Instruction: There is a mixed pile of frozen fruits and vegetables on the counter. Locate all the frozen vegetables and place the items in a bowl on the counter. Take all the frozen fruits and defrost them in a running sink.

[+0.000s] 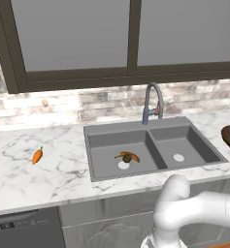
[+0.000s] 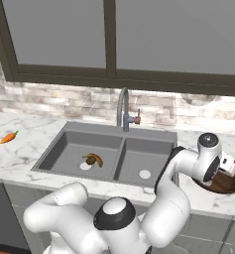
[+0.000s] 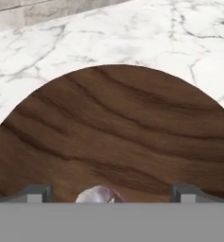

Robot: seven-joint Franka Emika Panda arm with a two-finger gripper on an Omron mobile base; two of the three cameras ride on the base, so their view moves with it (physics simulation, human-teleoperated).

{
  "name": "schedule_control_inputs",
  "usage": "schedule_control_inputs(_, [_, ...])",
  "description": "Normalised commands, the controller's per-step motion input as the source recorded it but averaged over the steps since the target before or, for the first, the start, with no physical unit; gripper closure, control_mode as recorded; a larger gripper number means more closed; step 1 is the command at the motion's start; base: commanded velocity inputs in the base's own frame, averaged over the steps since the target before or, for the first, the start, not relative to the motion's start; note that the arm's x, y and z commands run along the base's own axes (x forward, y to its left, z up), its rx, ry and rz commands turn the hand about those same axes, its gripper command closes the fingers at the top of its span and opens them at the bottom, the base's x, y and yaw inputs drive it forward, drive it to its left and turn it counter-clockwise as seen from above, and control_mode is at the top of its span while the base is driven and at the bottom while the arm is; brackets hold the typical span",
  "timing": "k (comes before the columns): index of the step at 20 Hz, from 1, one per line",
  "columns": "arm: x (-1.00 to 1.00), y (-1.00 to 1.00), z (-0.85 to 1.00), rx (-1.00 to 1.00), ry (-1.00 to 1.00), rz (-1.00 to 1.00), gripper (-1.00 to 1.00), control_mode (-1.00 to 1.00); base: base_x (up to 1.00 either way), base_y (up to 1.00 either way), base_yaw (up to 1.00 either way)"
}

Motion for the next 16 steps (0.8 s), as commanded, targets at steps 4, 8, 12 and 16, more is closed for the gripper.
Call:
schedule_control_inputs(4, [-0.03, 0.0, 0.45, 0.0, -0.04, 0.0, -1.0, -1.0, 0.0, 0.0, 0.0])
schedule_control_inputs(8, [-0.3, 0.06, 0.39, 0.0, -0.11, 0.0, -1.0, -1.0, 0.0, 0.0, 0.0])
schedule_control_inputs(12, [-0.45, 0.09, 0.25, 0.0, -0.15, 0.0, -1.0, -1.0, 0.0, 0.0, 0.0])
schedule_control_inputs(16, [-0.57, 0.22, 0.02, 0.0, -0.19, 0.0, -1.0, -1.0, 0.0, 0.0, 0.0])
